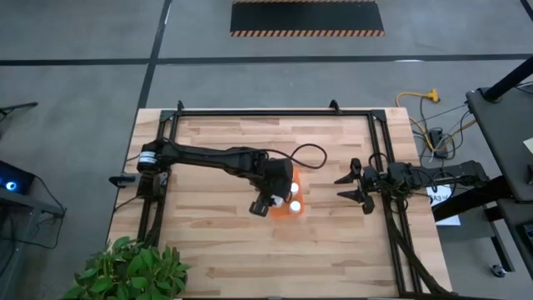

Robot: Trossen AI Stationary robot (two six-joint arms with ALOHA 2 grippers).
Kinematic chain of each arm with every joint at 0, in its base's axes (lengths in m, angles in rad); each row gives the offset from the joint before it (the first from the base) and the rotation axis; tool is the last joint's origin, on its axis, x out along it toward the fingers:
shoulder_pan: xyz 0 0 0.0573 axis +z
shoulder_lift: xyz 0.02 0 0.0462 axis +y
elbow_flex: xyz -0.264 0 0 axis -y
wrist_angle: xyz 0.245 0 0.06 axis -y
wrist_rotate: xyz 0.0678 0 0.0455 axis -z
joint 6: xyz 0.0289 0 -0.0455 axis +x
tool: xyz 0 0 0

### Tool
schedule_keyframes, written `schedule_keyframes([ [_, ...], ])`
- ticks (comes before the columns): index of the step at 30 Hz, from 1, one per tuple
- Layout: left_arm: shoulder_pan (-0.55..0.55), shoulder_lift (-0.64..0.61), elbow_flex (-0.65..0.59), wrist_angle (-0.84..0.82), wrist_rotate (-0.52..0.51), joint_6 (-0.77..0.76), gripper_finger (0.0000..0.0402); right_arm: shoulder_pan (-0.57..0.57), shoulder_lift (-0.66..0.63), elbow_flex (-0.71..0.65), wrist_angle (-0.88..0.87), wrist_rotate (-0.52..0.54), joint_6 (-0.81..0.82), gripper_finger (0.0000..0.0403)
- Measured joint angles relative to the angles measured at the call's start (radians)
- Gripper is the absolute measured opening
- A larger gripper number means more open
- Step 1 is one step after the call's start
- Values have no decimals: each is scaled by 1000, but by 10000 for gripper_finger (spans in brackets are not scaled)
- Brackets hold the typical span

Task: Pick and place pill bottles into a basket
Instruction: Put the white pill bottle into the orange bin

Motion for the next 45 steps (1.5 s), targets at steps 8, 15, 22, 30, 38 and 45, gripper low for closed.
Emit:
schedule_keyframes([
  [8,-3,59,-2,15,1,0,143,0,0,0,-1,1,0,194],
  [15,-3,88,-5,52,4,0,143,0,0,0,-1,1,0,194],
  [22,-4,123,-6,66,4,0,143,0,0,0,-1,0,0,194],
  [30,-4,154,-11,88,4,-3,143,0,0,0,-1,0,0,194],
  [38,-4,155,-18,106,4,-36,143,0,0,0,-1,1,0,194],
  [45,-5,155,-28,106,4,-73,143,0,0,0,-1,1,0,194],
])
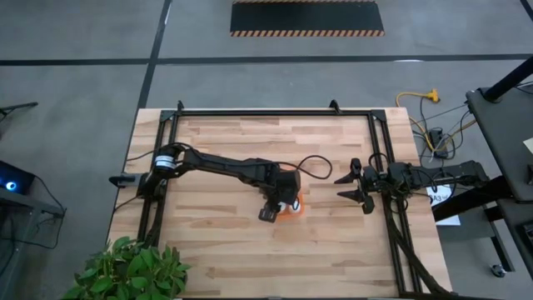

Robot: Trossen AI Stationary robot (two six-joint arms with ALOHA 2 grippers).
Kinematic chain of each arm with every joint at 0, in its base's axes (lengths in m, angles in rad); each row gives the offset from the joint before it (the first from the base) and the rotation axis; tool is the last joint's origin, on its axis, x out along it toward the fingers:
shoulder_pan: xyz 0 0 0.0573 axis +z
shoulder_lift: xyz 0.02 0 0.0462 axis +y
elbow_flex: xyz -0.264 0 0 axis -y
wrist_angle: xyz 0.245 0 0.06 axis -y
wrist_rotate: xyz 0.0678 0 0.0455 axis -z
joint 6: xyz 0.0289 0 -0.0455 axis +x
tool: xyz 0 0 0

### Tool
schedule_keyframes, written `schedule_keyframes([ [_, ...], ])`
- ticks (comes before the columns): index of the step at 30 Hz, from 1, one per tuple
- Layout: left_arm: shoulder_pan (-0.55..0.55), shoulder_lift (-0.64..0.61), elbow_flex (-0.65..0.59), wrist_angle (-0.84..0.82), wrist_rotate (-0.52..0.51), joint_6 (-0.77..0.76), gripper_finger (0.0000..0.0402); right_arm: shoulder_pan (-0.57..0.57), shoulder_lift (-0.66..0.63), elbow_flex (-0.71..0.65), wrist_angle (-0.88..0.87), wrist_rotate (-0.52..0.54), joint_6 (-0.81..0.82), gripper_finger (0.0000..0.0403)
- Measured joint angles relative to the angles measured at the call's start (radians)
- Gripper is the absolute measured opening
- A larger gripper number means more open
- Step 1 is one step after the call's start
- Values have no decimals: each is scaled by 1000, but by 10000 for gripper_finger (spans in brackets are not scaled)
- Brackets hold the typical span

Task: Pick and place pill bottles into a basket
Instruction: Put the white pill bottle into the orange bin, then return to Home Position

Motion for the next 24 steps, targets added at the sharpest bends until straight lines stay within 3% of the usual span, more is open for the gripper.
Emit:
schedule_keyframes([
  [13,-1,0,-23,9,-2,-27,145,0,0,0,0,0,0,194],
  [18,-1,0,-23,8,-12,-27,220,0,0,0,0,0,0,194],
  [24,-1,0,-23,8,-11,-33,237,0,0,0,0,0,0,194],
])
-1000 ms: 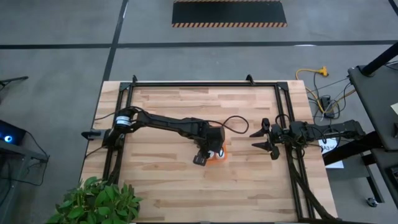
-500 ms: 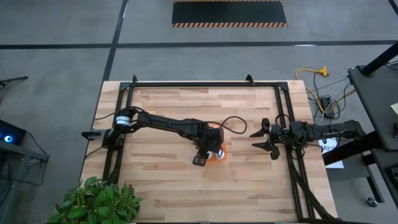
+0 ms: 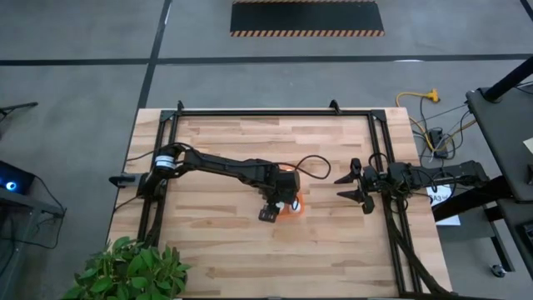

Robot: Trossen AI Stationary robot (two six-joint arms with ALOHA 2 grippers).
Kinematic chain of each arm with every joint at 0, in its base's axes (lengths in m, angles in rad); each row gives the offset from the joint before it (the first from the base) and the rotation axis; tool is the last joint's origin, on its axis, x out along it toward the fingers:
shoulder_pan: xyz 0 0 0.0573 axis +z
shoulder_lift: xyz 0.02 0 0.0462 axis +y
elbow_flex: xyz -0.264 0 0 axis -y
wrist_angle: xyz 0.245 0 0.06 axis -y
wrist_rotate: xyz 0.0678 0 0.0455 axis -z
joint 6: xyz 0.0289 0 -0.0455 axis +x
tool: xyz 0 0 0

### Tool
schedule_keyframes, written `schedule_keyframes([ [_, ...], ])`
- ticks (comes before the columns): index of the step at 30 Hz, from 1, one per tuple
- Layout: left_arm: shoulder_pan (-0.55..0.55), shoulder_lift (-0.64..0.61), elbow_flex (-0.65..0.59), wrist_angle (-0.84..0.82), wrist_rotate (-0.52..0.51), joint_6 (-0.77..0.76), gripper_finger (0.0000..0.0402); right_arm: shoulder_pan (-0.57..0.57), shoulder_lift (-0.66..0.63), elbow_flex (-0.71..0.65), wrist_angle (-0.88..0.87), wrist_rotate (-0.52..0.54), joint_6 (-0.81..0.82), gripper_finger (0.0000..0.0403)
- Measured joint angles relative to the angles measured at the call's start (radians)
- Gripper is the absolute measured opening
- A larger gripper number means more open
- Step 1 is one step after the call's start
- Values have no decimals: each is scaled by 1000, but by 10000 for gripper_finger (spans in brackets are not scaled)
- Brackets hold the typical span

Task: Pick and place pill bottles into a basket
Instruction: Return to Home Position

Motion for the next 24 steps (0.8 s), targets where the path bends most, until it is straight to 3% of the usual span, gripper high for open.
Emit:
schedule_keyframes([
  [11,1,-48,26,-24,0,-43,241,0,2,0,0,0,0,194],
  [20,3,-86,27,167,-26,-44,241,0,0,0,1,-1,0,194],
  [24,2,-87,26,155,-26,-67,241,0,0,0,0,-1,0,194],
])
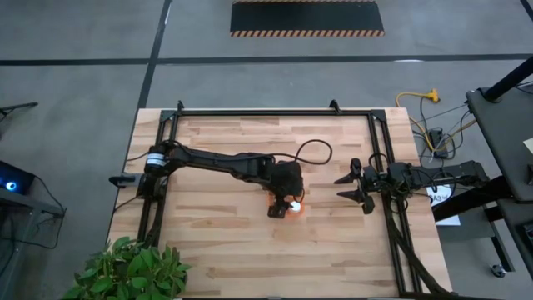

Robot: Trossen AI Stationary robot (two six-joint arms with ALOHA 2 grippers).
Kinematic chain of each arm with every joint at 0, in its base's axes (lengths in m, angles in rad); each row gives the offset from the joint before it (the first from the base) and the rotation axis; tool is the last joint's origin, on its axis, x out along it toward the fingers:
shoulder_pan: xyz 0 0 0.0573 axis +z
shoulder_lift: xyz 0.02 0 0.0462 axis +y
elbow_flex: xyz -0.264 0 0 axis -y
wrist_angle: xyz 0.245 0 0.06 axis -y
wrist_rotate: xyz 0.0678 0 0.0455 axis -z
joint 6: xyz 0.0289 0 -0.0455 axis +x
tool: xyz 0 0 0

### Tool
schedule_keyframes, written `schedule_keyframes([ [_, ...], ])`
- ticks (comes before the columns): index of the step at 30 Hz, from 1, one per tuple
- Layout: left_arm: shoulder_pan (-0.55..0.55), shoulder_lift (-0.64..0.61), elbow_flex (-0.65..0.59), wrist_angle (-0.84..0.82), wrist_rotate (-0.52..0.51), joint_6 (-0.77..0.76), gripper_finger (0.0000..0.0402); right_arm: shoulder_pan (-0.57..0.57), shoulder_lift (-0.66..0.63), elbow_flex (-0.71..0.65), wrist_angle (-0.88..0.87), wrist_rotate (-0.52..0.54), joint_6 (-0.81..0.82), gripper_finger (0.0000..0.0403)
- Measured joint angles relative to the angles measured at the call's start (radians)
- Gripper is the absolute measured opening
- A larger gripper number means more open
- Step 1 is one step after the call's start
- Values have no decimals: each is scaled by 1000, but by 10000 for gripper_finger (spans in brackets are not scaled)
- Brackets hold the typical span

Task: Pick and place pill bottles into a basket
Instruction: Return to Home Position

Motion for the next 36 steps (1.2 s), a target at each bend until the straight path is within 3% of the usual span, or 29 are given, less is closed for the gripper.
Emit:
schedule_keyframes([
  [8,17,-25,-11,-13,-1,-86,241,0,0,0,0,1,0,194],
  [16,94,-164,-139,9,-5,-108,241,0,0,0,-1,0,0,194],
  [19,107,-264,-240,89,-2,-144,242,0,0,0,0,0,0,194],
  [23,110,-435,-451,345,-1,-205,242,0,0,0,0,0,0,194],
  [27,112,-653,-661,504,0,-174,242,0,0,0,0,0,0,194],
  [36,112,-1064,-942,534,0,-131,242,0,0,0,0,1,0,194],
])
